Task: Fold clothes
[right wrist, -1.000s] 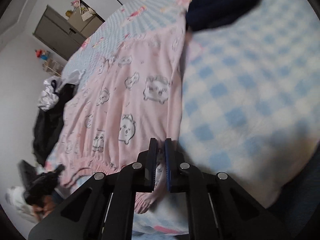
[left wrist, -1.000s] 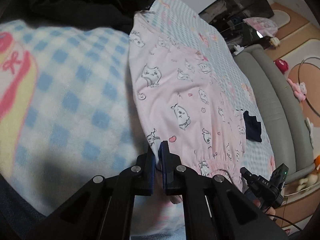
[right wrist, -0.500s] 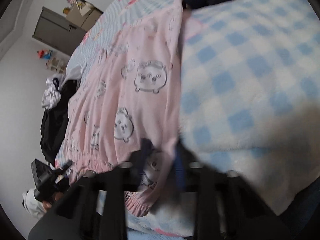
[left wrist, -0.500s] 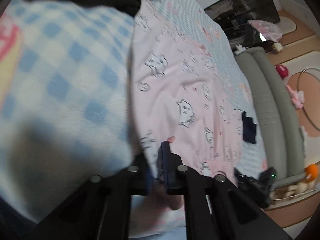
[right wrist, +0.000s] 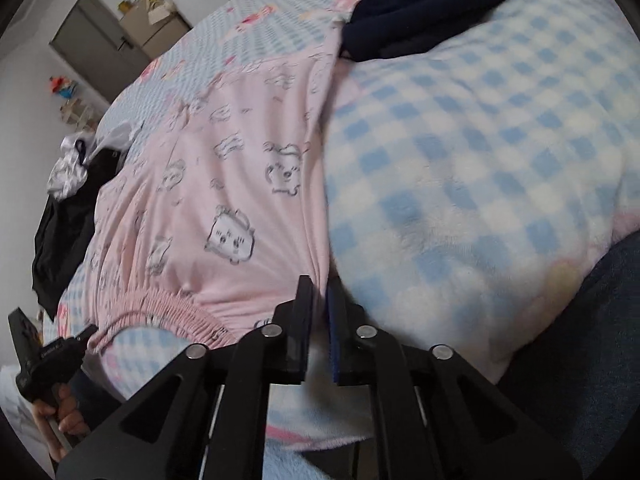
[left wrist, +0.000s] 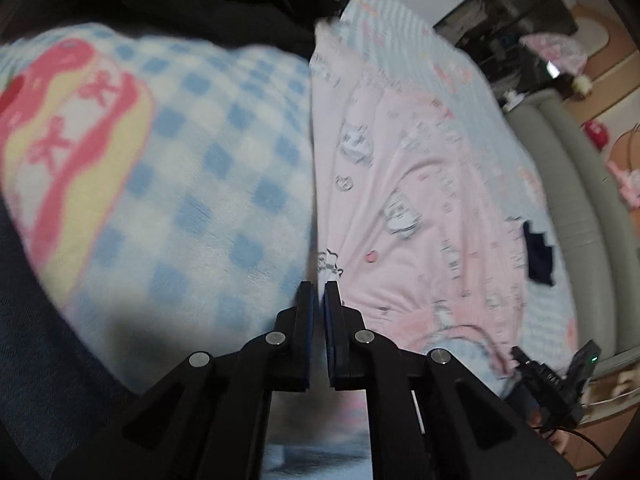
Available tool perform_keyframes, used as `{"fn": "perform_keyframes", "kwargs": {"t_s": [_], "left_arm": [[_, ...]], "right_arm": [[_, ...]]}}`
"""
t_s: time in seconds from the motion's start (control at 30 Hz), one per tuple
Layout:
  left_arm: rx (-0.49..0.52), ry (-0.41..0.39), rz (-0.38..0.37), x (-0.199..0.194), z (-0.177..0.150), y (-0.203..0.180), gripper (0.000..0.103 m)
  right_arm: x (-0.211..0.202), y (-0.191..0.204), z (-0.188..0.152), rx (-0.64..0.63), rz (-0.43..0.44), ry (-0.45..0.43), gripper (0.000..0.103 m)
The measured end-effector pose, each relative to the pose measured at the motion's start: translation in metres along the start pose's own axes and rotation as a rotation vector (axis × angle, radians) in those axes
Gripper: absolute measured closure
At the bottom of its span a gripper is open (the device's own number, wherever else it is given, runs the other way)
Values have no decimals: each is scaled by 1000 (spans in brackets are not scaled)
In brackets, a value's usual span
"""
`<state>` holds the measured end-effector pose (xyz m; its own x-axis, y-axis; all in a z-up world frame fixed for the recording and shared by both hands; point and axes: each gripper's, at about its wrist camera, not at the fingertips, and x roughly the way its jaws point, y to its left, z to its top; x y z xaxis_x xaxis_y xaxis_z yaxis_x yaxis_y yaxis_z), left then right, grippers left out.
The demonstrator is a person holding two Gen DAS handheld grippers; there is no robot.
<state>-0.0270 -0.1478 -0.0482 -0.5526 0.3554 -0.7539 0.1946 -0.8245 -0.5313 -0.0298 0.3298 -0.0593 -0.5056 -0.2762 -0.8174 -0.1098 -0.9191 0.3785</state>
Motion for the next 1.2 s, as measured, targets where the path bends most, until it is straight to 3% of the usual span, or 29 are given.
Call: {"fn": "perform_keyframes", "kwargs": {"t_s": [0.1, 0.17, 0.23, 0.27, 0.33, 0.43, 0.5, 0.57, 0.67, 0.83, 0.93, 1.03, 1.13, 1.2], "left_arm": [[32, -43, -55, -23, 2, -10, 95], [168, -59, -61, -25, 6, -40, 92], [281, -40, -80, -11, 10, -69, 81], [335, -30, -87, -3, 12, -83, 69], [403, -1, -44, 24, 11, -110, 64], [527, 78, 105, 64, 7, -134, 64], [542, 104, 173, 84, 3, -136, 64], [487, 171, 151, 99, -1, -123, 64], [455, 176, 142, 96, -16, -109, 64], [432, 182, 56, 64, -31, -92, 63], [404, 149, -43, 50, -21, -91, 63], [439, 86, -34, 44, -9, -106, 63], [447, 29, -10, 52, 4, -115, 62], [439, -27, 64, 61, 5, -116, 50]], "right_arm": [[-25, 7, 5, -46, 62, -25, 81], [-42, 18, 12, -85, 112, -51, 81], [-47, 36, 21, -128, 153, -59, 81], [-44, 45, 25, -154, 168, -55, 78], [-26, 72, 32, -215, 134, -20, 76], [2, 105, 31, -290, 92, 26, 76], [19, 116, 30, -302, 80, 52, 74], [38, 120, 25, -313, 24, 70, 64], [67, 113, 3, -316, -53, 135, 61], [52, 97, -25, -305, -35, 116, 61], [37, 96, -24, -293, -13, 126, 62], [23, 109, -5, -292, 50, 89, 62], [22, 124, 12, -317, 33, 49, 58], [32, 132, 18, -335, 4, 51, 58]]}}
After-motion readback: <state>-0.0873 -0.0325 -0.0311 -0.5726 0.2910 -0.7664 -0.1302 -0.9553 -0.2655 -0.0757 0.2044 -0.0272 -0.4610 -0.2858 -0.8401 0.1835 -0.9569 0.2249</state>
